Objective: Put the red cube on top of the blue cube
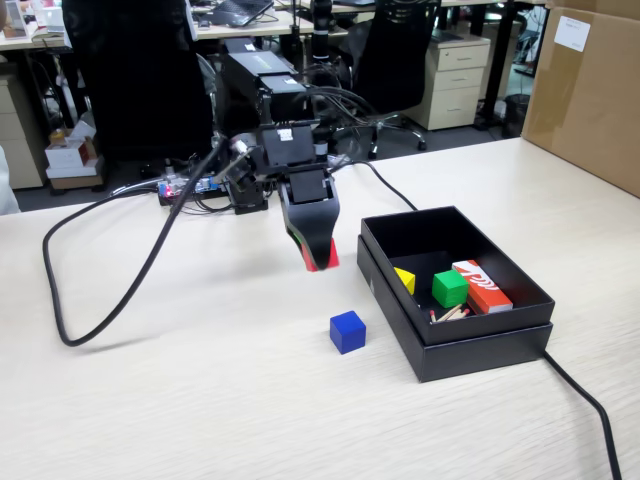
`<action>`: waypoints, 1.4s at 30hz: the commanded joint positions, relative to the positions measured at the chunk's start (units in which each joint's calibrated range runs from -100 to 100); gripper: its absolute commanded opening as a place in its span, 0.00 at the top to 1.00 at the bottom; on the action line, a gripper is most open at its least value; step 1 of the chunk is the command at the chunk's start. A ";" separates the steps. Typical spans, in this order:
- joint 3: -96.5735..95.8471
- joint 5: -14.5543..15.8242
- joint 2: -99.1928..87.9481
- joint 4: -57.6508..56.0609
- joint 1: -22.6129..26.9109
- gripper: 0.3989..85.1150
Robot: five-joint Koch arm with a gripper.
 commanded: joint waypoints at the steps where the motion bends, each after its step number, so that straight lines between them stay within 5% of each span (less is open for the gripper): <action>1: 5.75 -0.10 0.70 0.03 0.20 0.99; 42: 7.74 -0.05 17.34 7.55 1.07 0.99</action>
